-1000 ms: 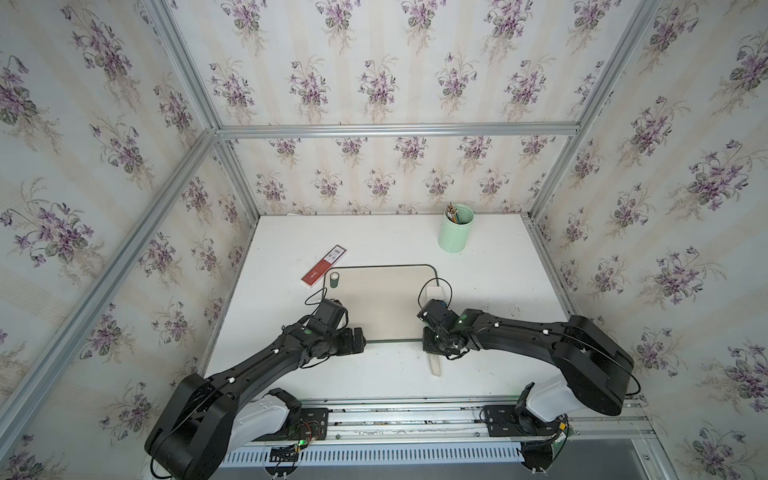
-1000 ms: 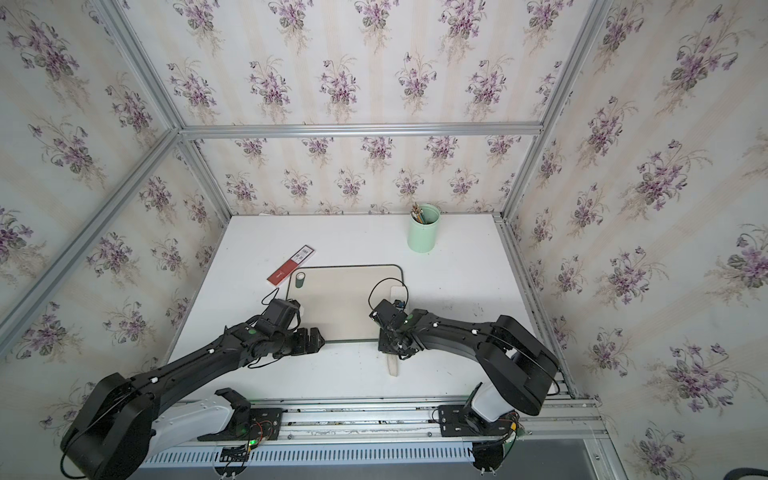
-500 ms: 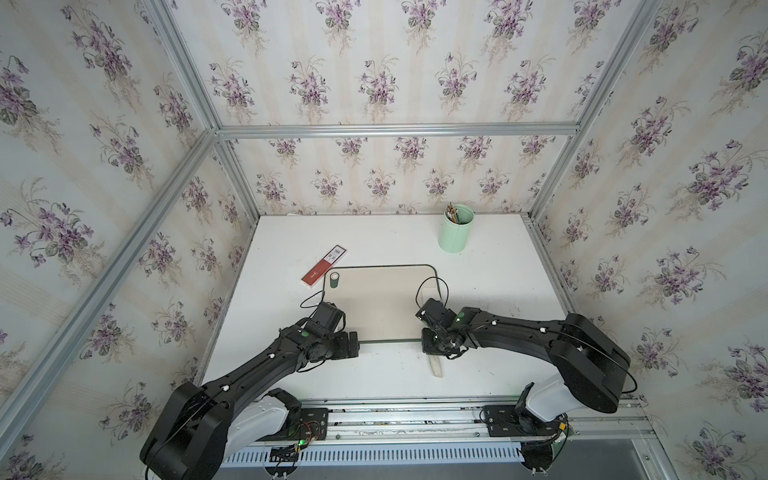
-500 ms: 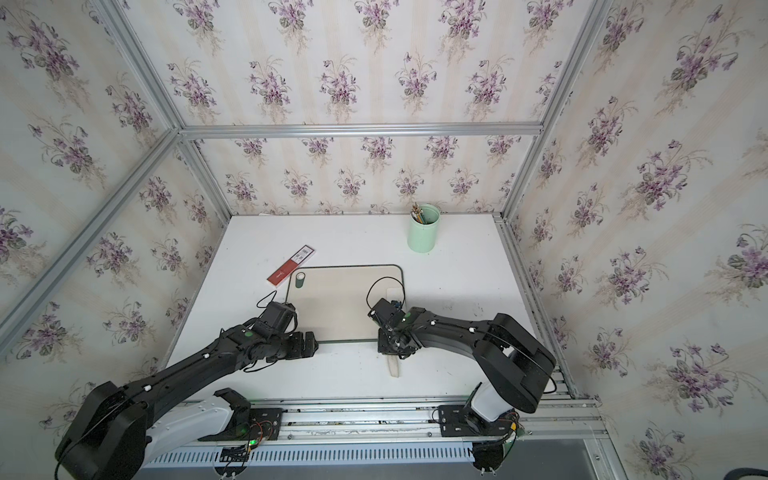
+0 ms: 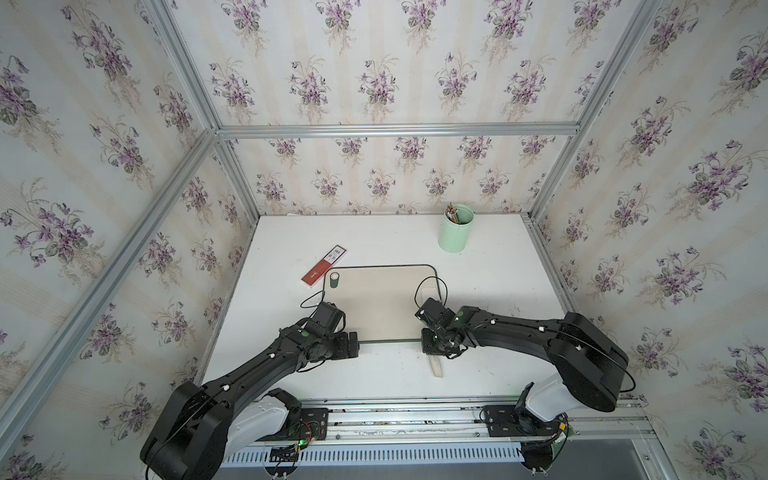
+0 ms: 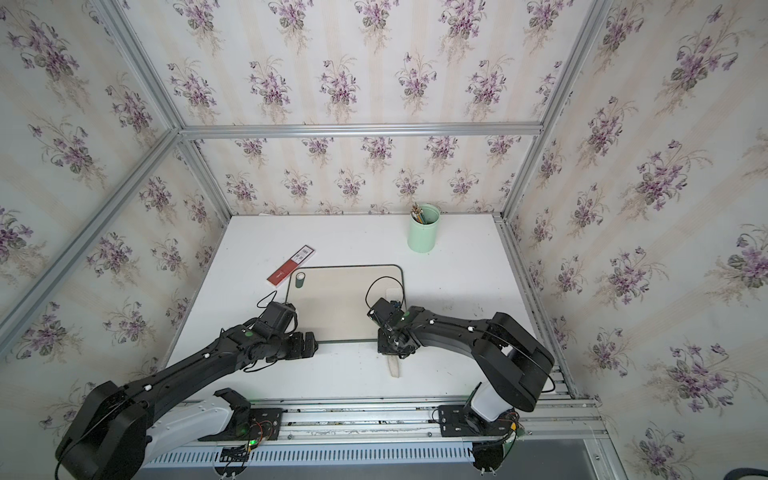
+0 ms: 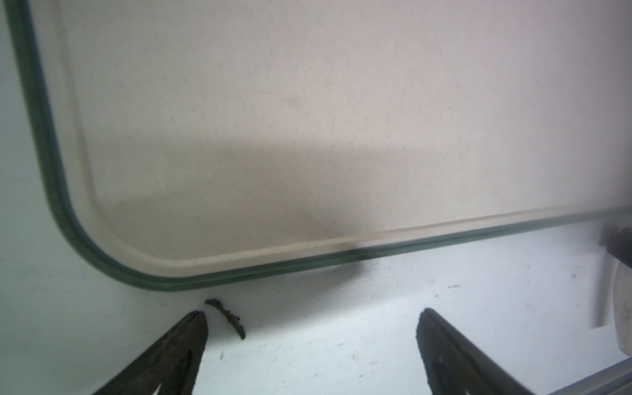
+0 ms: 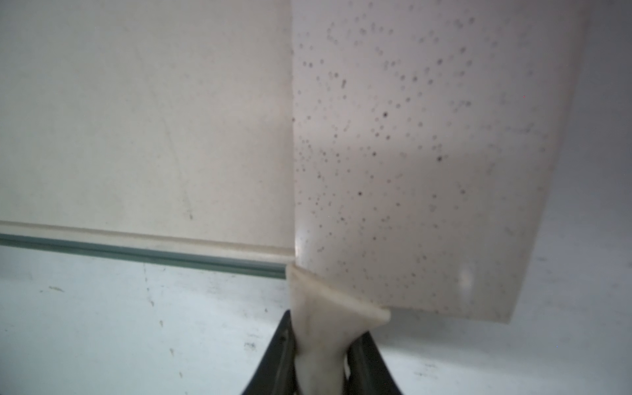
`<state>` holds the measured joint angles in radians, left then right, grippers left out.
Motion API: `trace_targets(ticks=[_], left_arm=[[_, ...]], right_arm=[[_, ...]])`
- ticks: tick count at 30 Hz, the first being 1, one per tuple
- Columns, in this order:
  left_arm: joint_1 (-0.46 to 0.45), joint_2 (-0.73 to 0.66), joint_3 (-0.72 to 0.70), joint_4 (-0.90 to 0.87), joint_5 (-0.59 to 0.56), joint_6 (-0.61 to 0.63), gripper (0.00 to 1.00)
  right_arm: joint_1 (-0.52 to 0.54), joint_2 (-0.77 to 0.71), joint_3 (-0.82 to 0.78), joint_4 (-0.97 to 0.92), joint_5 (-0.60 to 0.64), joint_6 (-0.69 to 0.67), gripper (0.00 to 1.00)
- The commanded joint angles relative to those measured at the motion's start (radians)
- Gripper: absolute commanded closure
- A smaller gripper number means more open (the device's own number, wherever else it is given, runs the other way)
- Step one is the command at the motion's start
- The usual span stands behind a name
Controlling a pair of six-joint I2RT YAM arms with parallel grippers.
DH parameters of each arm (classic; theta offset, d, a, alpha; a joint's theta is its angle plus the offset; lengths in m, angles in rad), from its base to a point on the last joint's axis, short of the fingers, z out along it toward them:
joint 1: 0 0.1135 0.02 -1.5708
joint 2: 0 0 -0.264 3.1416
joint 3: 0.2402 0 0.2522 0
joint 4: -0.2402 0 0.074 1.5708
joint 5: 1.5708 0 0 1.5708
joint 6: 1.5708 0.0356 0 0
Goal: Align the knife with the edge of the cutting board
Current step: Place the knife at the edge of the cutting board.
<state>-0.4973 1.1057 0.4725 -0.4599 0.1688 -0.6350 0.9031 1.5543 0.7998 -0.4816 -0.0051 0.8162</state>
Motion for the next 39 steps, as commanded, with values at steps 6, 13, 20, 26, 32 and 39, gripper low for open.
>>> trace_targets(ticks=[6, 13, 20, 26, 32, 39], left_arm=[[0.001, -0.006, -0.004, -0.005, -0.008, 0.011, 0.01], [0.001, -0.007, -0.003, -0.007, -0.008, 0.011, 0.01], [0.0, -0.01, -0.005, -0.006, -0.008, 0.011, 0.01], [0.0, -0.012, -0.005, -0.006, -0.008, 0.01, 0.01], [0.001, -0.01, -0.005, -0.005, -0.008, 0.012, 0.01], [0.001, -0.012, -0.005, -0.005, -0.005, 0.012, 0.01]], right_arm=[[0.0, -0.022, -0.033, 0.007, -0.008, 0.022, 0.75], [0.002, -0.014, -0.037, 0.02, -0.013, 0.028, 0.74], [0.002, -0.016, -0.036, 0.019, -0.013, 0.031, 0.67], [0.002, -0.025, -0.04, 0.018, -0.011, 0.038, 0.65], [0.001, -0.036, -0.048, 0.023, 0.004, 0.069, 0.66], [0.002, -0.041, -0.054, 0.035, 0.001, 0.083, 0.67]])
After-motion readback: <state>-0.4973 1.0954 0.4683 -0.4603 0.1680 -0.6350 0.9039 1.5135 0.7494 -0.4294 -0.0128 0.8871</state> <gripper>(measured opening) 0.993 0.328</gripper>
